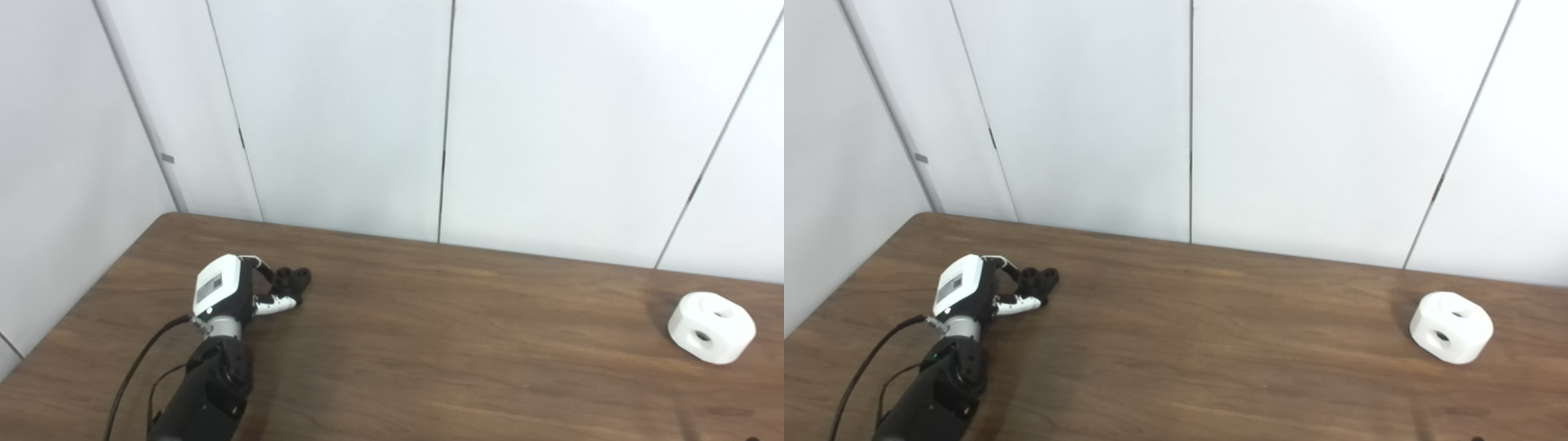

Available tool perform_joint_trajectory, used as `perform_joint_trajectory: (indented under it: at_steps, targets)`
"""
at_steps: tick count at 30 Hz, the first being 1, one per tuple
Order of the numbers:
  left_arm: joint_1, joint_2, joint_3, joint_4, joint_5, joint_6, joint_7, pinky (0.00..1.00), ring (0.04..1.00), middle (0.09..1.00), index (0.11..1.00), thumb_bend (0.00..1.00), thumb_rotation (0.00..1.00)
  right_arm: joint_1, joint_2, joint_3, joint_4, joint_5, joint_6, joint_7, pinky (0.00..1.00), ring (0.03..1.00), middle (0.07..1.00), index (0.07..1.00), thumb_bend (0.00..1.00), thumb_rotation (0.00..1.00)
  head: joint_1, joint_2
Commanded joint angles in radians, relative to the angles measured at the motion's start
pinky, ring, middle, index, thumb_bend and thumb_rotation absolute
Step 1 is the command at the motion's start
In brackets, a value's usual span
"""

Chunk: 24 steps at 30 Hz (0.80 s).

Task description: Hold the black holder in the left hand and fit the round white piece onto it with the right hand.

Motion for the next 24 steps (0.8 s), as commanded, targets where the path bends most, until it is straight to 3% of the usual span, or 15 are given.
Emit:
perform_joint_trajectory:
  at_steps: [1, 10, 16, 24]
  targets:
    - [-0.02, 0.021, 0.003, -0.056, 0.014, -0.004, 0.001, 0.88, 0.882, 0.782, 0.485, 0.52, 0.04, 0.011, 0.002, 0.006, -0.026, -0.008, -0.004, 0.003, 0.97, 0.971, 0.975, 1.0, 0.55, 1.0, 0.001, 0.001]
    - [0.021, 0.031, -0.018, -0.197, 0.03, 0.015, -0.077, 0.91, 0.884, 0.777, 0.486, 0.52, 0.04, 0.014, 0.004, 0.008, -0.042, -0.004, 0.013, -0.001, 0.96, 0.967, 0.976, 1.0, 0.53, 1.0, -0.015, 0.015]
    - [0.071, 0.032, -0.04, -0.321, 0.056, 0.011, -0.133, 0.87, 0.871, 0.783, 0.487, 0.52, 0.04, 0.008, 0.01, 0.01, -0.05, -0.015, 0.024, -0.008, 0.95, 0.955, 0.963, 0.998, 0.56, 1.0, -0.034, 0.031]
    - [0.124, 0.039, -0.084, -0.442, 0.09, -0.031, -0.208, 0.85, 0.871, 0.779, 0.487, 0.52, 0.05, -0.001, 0.008, 0.027, -0.07, -0.012, 0.041, -0.006, 0.96, 0.974, 0.992, 1.0, 0.59, 1.0, -0.063, 0.057]
